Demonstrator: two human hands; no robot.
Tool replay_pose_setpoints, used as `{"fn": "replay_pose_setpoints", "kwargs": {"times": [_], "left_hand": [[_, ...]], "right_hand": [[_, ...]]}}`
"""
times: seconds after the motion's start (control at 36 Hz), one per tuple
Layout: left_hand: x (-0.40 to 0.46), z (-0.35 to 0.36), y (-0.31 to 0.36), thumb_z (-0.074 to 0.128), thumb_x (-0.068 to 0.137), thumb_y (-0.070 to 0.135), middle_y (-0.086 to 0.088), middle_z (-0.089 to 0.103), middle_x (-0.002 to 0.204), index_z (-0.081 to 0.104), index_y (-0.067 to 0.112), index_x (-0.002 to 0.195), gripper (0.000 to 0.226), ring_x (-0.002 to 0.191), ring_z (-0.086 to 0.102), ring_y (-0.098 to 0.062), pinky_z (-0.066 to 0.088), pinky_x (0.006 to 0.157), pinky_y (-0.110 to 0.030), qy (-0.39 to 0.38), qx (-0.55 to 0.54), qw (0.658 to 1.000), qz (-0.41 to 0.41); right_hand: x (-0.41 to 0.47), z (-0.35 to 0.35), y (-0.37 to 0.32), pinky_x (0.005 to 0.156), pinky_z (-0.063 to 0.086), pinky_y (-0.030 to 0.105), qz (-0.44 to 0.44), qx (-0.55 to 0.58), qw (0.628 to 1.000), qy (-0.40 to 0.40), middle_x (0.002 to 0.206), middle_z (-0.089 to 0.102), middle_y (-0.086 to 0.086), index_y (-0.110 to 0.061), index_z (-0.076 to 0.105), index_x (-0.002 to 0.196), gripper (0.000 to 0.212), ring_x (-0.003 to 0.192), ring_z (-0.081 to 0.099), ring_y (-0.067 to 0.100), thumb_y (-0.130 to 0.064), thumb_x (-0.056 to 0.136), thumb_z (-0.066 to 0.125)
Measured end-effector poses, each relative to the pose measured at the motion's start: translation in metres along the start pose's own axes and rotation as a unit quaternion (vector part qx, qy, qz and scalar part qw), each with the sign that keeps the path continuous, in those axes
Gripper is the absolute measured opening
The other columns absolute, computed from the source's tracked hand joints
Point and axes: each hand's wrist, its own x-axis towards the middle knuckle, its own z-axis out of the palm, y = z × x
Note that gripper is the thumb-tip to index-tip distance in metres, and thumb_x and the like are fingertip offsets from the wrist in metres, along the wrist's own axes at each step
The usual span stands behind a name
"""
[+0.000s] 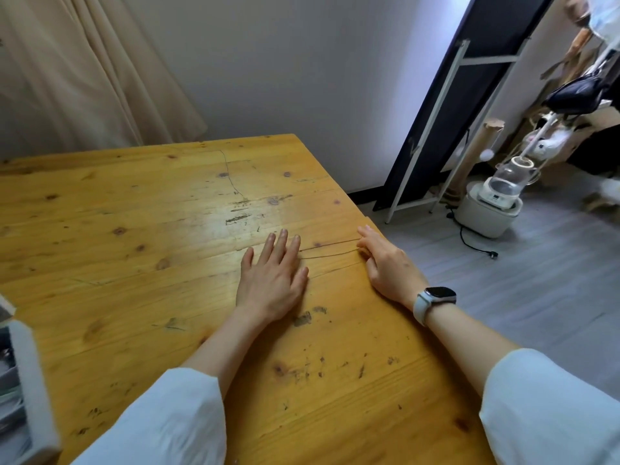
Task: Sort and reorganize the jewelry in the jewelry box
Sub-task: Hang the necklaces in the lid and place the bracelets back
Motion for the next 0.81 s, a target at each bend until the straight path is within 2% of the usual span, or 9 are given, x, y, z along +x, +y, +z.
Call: {"fn": "replay_pose_setpoints", "kwargs": {"times": [0.08, 0.17, 0.28, 0.39, 0.44, 0.5, 0.58, 0.67, 0.81], "left_hand": [[-0.001, -0.009, -0.004, 0.031, 0.097, 0.04, 0.003, -0.005, 0.156, 0.009, 0.023, 0.148, 0.058, 0.142, -0.011, -0.011, -0.001, 0.116, -0.038, 0.024, -0.124, 0.992, -0.004], [-0.014, -0.023, -0.009, 0.043, 0.096, 0.03, -0.001, 0.015, 0.155, 0.028, 0.017, 0.144, 0.052, 0.143, 0.006, -0.015, 0.009, 0.115, -0.032, 0.073, -0.231, 0.97, -0.028], [-0.055, -0.039, -0.015, 0.048, 0.094, 0.02, -0.007, 0.039, 0.142, 0.044, 0.01, 0.134, 0.041, 0.133, 0.034, -0.019, 0.025, 0.109, -0.031, 0.121, -0.24, 0.962, -0.046], [-0.113, -0.04, -0.026, 0.051, 0.09, 0.013, -0.008, 0.054, 0.127, 0.053, 0.008, 0.125, 0.035, 0.121, 0.047, -0.024, 0.036, 0.103, -0.042, 0.158, -0.205, 0.964, -0.057], [-0.14, -0.035, -0.033, 0.052, 0.09, 0.013, -0.007, 0.055, 0.127, 0.055, 0.01, 0.124, 0.034, 0.121, 0.047, -0.025, 0.036, 0.102, -0.045, 0.158, -0.175, 0.969, -0.076], [-0.163, -0.031, -0.039, 0.051, 0.091, 0.016, -0.005, 0.053, 0.13, 0.055, 0.012, 0.124, 0.034, 0.124, 0.044, -0.024, 0.034, 0.103, -0.045, 0.147, -0.141, 0.974, -0.101], [-0.191, -0.028, -0.046, 0.048, 0.093, 0.022, -0.003, 0.048, 0.136, 0.05, 0.015, 0.131, 0.038, 0.129, 0.038, -0.021, 0.026, 0.106, -0.042, 0.13, -0.122, 0.975, -0.129], [-0.213, -0.025, -0.048, 0.048, 0.093, 0.024, -0.004, 0.045, 0.139, 0.047, 0.014, 0.133, 0.04, 0.132, 0.034, -0.021, 0.02, 0.111, -0.041, 0.132, -0.102, 0.978, -0.126], [-0.221, -0.014, -0.051, 0.043, 0.095, 0.029, -0.002, 0.039, 0.144, 0.044, 0.016, 0.135, 0.042, 0.138, 0.025, -0.017, 0.01, 0.115, -0.037, 0.13, -0.057, 0.983, -0.118]], "right_hand": [[-0.007, 0.001, -0.012, 0.115, 0.019, 0.031, 0.012, 0.013, 1.0, 0.019, 0.147, 0.033, 0.011, -0.001, 0.051, 0.12, 0.036, 0.14, 0.022, 0.02, 0.004, 0.086, 0.041], [-0.022, 0.004, -0.035, 0.114, 0.021, 0.032, 0.019, 0.049, 0.998, 0.037, 0.145, 0.035, 0.013, -0.001, 0.051, 0.12, 0.034, 0.138, 0.026, 0.023, 0.002, 0.087, 0.042], [-0.051, 0.007, -0.074, 0.105, 0.035, 0.031, -0.013, 0.119, 0.991, 0.053, 0.124, 0.052, 0.013, -0.002, 0.057, 0.11, 0.028, 0.121, 0.045, 0.025, 0.002, 0.085, 0.046], [-0.084, 0.003, -0.118, 0.085, 0.042, 0.022, -0.041, 0.203, 0.978, -0.025, 0.097, 0.059, 0.005, -0.006, 0.064, 0.101, 0.02, 0.096, 0.054, 0.018, -0.002, 0.086, 0.052], [-0.1, -0.001, -0.139, 0.078, 0.038, 0.018, -0.069, 0.22, 0.97, -0.08, 0.092, 0.059, 0.003, -0.009, 0.065, 0.099, 0.016, 0.09, 0.052, 0.016, -0.008, 0.087, 0.055], [-0.115, -0.005, -0.158, 0.077, 0.037, 0.016, -0.092, 0.223, 0.958, -0.153, 0.094, 0.058, 0.0, -0.014, 0.063, 0.104, 0.017, 0.089, 0.05, 0.013, -0.017, 0.089, 0.056], [-0.128, -0.001, -0.177, 0.093, 0.037, 0.025, -0.119, 0.177, 0.952, -0.22, 0.094, 0.052, -0.004, -0.018, 0.059, 0.111, 0.03, 0.092, 0.045, 0.011, -0.034, 0.086, 0.059], [-0.135, 0.007, -0.186, 0.105, 0.028, 0.034, -0.126, 0.111, 0.96, -0.223, 0.094, 0.047, -0.005, -0.019, 0.057, 0.11, 0.037, 0.099, 0.041, 0.014, -0.043, 0.082, 0.061], [-0.138, 0.01, -0.19, 0.108, 0.024, 0.041, -0.111, 0.103, 0.968, -0.2, 0.095, 0.045, -0.006, -0.019, 0.059, 0.101, 0.026, 0.106, 0.04, 0.015, -0.037, 0.083, 0.061]]}}
